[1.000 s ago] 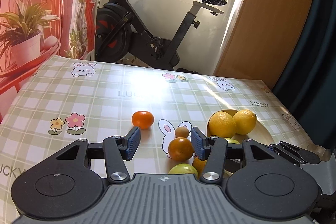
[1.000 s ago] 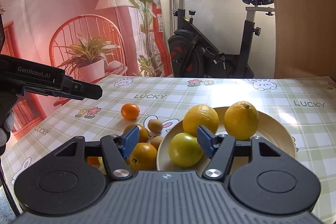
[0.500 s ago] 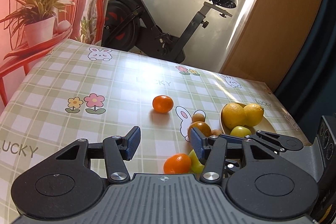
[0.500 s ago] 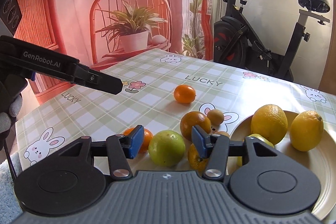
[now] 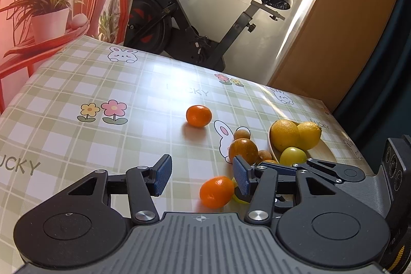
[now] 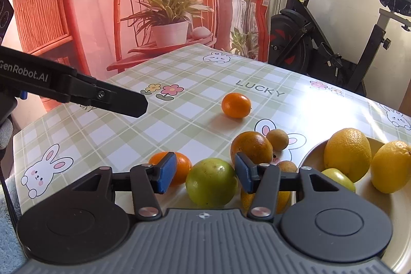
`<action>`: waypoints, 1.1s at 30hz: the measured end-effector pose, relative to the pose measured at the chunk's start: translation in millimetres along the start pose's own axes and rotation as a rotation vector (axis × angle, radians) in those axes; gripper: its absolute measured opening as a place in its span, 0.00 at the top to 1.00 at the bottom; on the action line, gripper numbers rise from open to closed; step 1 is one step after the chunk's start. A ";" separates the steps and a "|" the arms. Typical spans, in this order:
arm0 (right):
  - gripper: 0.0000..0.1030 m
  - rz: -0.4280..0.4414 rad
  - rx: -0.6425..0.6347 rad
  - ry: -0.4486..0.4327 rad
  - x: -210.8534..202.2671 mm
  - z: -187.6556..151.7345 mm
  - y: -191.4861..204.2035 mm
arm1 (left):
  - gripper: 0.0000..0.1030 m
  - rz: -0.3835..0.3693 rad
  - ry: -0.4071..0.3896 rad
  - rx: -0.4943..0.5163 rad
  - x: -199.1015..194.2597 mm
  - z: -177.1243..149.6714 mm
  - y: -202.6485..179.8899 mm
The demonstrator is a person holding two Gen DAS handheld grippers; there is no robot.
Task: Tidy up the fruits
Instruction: 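Move the left gripper back to the large green apple in the pile, then close the left gripper around the large green apple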
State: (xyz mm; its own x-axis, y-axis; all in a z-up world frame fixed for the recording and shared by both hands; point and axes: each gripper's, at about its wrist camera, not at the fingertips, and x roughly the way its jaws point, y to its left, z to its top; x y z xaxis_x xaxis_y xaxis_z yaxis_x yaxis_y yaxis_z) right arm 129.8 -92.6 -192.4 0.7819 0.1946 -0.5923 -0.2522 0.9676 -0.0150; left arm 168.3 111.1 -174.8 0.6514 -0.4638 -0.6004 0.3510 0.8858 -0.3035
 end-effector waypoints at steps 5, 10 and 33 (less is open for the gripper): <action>0.54 -0.001 0.045 -0.011 -15.2 -10.1 -2.7 | 0.47 -0.009 0.016 0.000 1.8 -4.6 -3.2; 0.60 0.004 0.058 -0.022 -27.2 -17.5 -0.3 | 0.47 -0.033 0.046 0.011 7.8 -9.9 -12.6; 0.62 0.005 0.173 -0.017 -24.9 -34.3 -10.5 | 0.48 -0.034 0.135 0.176 45.1 -19.1 -65.8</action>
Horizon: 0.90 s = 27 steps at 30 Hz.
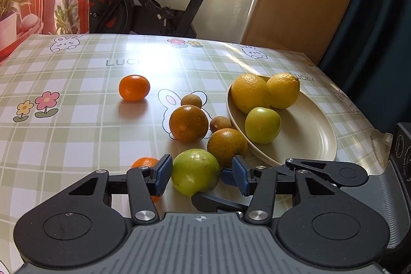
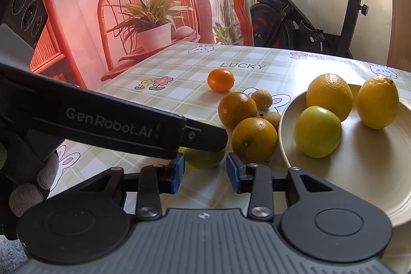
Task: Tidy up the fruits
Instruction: 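Close the left gripper around the large green apple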
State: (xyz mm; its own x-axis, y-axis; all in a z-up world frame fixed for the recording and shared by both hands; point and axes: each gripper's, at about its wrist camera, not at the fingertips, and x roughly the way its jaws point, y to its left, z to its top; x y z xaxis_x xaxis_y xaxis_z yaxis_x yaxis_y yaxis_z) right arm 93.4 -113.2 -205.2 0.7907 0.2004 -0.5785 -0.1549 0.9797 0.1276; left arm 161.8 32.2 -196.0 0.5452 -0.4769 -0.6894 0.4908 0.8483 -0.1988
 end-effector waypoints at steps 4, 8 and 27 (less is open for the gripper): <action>0.61 0.008 0.012 0.007 3.6 -1.1 -2.2 | 0.49 0.045 0.012 0.024 6.7 -2.0 -4.1; 0.60 0.012 0.022 0.019 9.7 -1.3 -2.8 | 0.53 0.070 0.010 0.041 8.2 -6.0 -9.0; 0.58 0.088 -0.040 -0.013 -8.6 -12.7 6.1 | 0.53 0.125 -0.078 -0.031 -20.7 -32.8 -25.5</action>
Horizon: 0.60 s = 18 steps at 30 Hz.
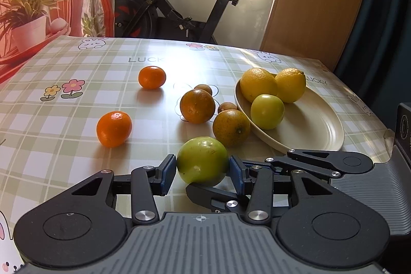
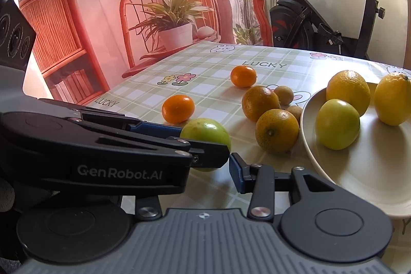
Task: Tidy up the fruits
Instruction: 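Close the left gripper around the large green apple, then carry the green apple with the left gripper over the plate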
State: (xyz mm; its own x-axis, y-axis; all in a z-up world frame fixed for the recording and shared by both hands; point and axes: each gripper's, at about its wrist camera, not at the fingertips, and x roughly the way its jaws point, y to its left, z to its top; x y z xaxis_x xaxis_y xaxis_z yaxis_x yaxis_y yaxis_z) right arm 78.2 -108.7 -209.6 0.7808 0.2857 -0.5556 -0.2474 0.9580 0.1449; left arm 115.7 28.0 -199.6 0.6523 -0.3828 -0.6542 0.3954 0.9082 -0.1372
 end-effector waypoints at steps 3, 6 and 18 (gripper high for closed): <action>0.58 0.000 0.002 -0.004 -3.1 -1.7 0.7 | 0.53 0.001 0.000 0.006 -1.2 -0.1 -2.5; 0.58 -0.002 0.005 -0.009 -5.8 -2.7 0.9 | 0.53 0.001 -0.002 0.016 -2.5 0.4 -4.6; 0.58 -0.024 0.048 -0.072 -24.2 -1.6 -8.4 | 0.54 -0.012 -0.016 0.082 -1.2 15.7 -24.0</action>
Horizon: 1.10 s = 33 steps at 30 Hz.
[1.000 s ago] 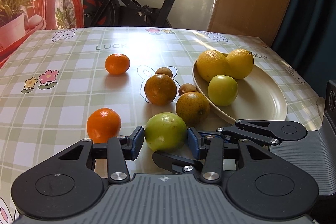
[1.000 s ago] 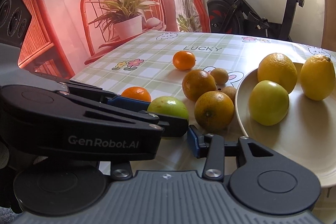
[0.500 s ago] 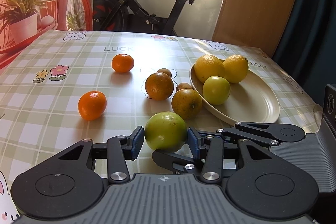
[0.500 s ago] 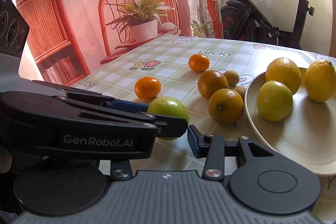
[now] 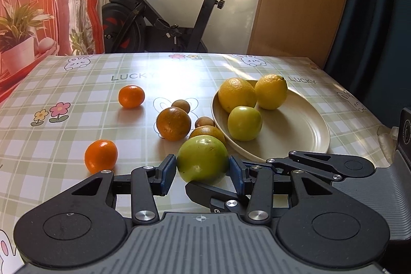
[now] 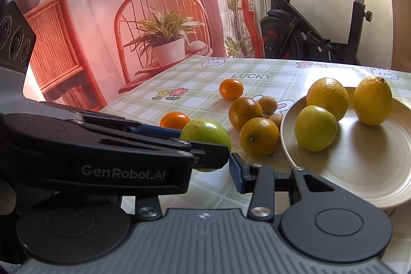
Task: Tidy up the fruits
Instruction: 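Carry the green apple with the left gripper over the plate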
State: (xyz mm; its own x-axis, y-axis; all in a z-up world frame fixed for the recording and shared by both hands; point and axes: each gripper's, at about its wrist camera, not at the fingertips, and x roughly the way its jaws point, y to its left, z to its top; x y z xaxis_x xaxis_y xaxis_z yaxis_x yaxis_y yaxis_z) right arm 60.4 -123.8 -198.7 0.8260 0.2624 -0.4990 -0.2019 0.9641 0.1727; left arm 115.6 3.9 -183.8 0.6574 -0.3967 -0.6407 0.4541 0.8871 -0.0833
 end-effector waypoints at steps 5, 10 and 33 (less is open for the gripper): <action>0.58 -0.036 0.042 -0.052 -13.9 3.8 -13.2 | 0.53 -0.040 -0.007 0.032 9.1 15.7 -16.7; 0.58 -0.090 0.085 -0.101 -30.2 9.0 -35.7 | 0.54 -0.085 -0.004 0.077 26.2 31.5 -42.0; 0.58 -0.242 0.261 -0.126 -37.0 10.1 -124.8 | 0.53 -0.147 0.100 0.122 104.3 61.1 -82.9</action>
State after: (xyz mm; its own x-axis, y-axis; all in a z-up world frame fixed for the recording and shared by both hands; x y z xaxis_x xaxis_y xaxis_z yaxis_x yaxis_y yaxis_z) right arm 60.4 -254.2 -193.2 0.8949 0.0057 -0.4462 0.1343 0.9501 0.2814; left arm 183.3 -125.4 -197.1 0.5187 -0.4892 -0.7012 0.6141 0.7838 -0.0925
